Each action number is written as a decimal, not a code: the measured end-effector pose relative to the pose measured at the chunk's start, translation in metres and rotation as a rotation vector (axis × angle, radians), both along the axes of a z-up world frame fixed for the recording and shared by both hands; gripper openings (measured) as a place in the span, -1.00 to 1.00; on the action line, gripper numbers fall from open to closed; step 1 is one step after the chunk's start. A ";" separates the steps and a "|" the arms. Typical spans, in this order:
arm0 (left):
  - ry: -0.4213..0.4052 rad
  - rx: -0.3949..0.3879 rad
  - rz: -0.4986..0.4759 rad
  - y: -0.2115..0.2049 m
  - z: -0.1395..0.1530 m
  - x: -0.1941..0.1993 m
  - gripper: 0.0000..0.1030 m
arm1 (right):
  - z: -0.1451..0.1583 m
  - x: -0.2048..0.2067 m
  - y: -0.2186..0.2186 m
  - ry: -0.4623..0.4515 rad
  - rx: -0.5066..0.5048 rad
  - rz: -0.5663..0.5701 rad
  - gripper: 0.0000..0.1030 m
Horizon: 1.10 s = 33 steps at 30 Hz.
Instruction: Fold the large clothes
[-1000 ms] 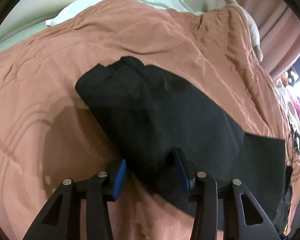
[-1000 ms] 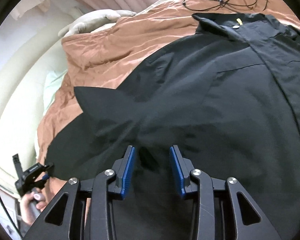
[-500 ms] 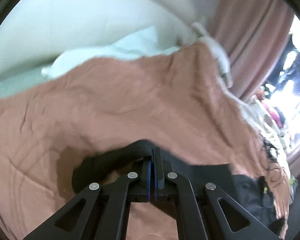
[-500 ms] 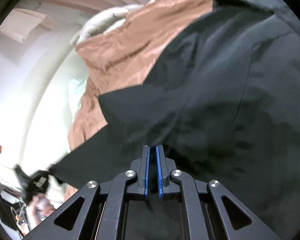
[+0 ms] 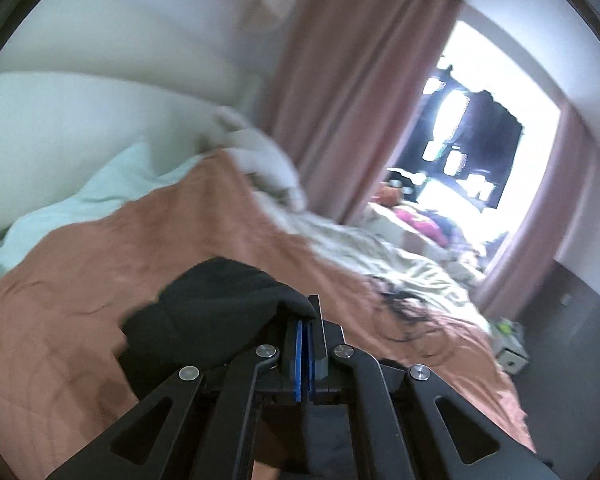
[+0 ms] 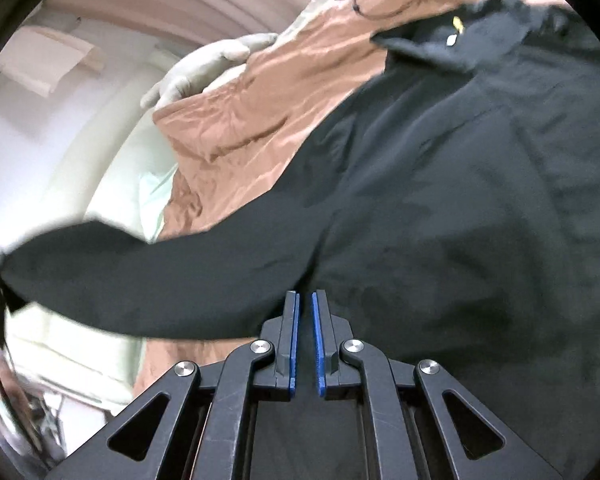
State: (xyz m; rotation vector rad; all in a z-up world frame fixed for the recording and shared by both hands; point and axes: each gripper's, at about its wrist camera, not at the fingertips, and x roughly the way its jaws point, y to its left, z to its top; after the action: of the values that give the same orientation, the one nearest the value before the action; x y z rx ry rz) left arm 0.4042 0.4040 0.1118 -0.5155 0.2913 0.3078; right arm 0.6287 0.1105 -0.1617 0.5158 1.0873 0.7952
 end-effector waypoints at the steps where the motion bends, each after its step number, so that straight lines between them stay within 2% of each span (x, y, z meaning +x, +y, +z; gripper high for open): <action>1: -0.009 0.005 -0.029 -0.014 0.008 0.008 -0.99 | 0.004 -0.001 -0.012 -0.014 -0.006 -0.013 -0.64; 2: -0.013 0.010 -0.055 -0.026 0.014 0.015 -0.98 | 0.009 -0.003 -0.026 -0.027 -0.009 -0.033 -0.39; 4: -0.020 0.018 -0.103 -0.050 0.024 0.028 -0.98 | 0.018 -0.008 -0.058 -0.056 0.001 -0.091 -0.19; 9: -0.021 0.031 -0.215 -0.105 0.040 0.063 -0.98 | 0.026 -0.021 -0.122 -0.077 -0.023 -0.183 -0.15; 11: -0.020 0.038 -0.256 -0.129 0.044 0.076 -0.98 | 0.026 -0.022 -0.146 -0.069 -0.030 -0.227 0.07; 13: -0.019 0.043 -0.300 -0.149 0.043 0.090 -0.98 | 0.025 -0.024 -0.169 -0.069 -0.037 -0.279 0.18; 16: -0.002 0.055 -0.357 -0.183 0.038 0.106 -0.98 | 0.021 -0.022 -0.194 -0.072 -0.072 -0.341 0.19; 23: 0.069 0.044 -0.481 -0.234 -0.009 0.150 -0.98 | 0.010 -0.003 -0.232 -0.033 -0.033 -0.414 0.19; 31: 0.171 -0.015 -0.603 -0.290 -0.078 0.197 -0.98 | -0.001 0.012 -0.276 0.018 -0.022 -0.529 0.19; 33: 0.233 -0.041 -0.629 -0.307 -0.100 0.208 -0.96 | -0.004 0.015 -0.286 0.035 -0.017 -0.559 0.19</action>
State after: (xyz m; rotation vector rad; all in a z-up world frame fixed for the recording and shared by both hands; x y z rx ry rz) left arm 0.6126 0.0968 0.0121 -0.4037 0.6671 -0.2531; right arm 0.6438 -0.1753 -0.1654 0.7769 0.9150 0.2867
